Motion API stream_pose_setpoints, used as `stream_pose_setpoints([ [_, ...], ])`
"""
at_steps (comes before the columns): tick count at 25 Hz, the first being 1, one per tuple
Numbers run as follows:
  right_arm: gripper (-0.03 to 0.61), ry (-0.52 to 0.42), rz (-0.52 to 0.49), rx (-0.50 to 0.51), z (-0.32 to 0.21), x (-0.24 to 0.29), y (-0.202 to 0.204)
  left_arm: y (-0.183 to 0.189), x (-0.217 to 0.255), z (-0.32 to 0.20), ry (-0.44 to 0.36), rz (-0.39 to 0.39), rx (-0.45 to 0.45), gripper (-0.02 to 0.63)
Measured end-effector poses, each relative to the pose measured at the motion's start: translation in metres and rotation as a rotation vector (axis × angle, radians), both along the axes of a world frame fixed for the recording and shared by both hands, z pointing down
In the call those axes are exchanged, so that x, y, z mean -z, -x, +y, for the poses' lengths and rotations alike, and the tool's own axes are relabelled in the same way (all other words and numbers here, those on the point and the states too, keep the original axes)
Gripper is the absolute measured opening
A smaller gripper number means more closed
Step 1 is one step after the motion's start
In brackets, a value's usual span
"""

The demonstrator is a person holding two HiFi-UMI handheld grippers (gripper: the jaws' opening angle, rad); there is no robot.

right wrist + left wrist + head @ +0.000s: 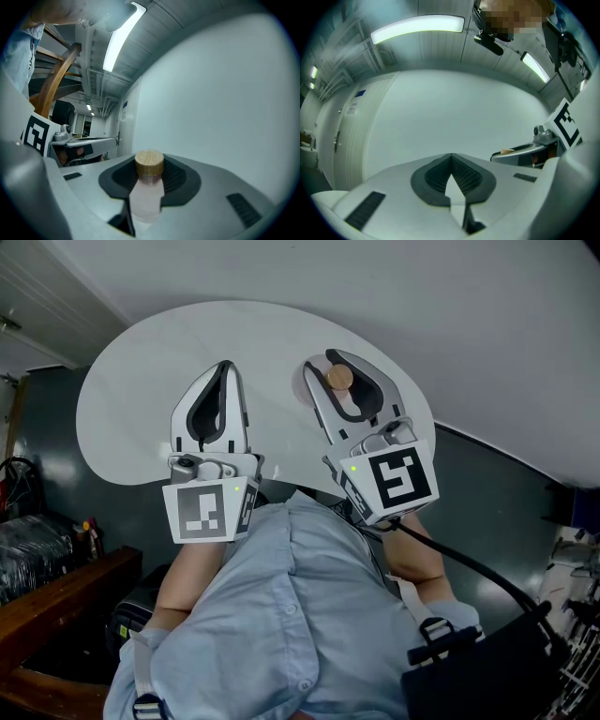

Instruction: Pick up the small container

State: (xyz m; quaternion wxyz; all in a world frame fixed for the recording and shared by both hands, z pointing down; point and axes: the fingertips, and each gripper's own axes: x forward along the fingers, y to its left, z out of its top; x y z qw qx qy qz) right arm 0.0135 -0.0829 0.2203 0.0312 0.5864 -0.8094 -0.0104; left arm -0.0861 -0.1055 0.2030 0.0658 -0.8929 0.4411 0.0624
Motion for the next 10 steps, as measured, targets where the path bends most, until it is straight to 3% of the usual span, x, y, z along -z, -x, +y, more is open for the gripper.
stream_pose_setpoints([
  [10,0.112,-0.001,0.000,0.003,-0.0001,0.0003,-0.0002,0.0011,-0.0003,-0.0001,-0.001,0.002,0.006,-0.002],
])
